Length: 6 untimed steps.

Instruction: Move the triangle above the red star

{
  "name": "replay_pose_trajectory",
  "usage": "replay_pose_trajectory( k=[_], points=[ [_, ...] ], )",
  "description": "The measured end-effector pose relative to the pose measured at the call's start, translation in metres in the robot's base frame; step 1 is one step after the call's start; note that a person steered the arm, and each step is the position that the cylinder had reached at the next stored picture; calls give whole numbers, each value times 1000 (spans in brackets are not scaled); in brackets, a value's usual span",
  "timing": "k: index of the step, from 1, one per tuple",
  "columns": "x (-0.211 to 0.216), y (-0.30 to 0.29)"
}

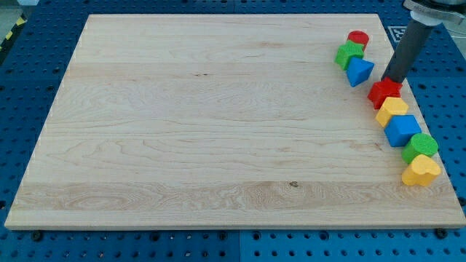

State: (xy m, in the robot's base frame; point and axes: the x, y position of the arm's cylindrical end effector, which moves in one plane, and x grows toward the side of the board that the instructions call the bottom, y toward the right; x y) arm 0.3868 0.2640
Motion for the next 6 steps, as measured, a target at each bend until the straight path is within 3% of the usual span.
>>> replay_pose_trajectory(
  k=[1, 3, 4, 5, 6],
  points=[
    [-33, -1],
    [-155, -7],
    [-189, -53],
    [-185, -112],
    [-152, -162]
  ],
)
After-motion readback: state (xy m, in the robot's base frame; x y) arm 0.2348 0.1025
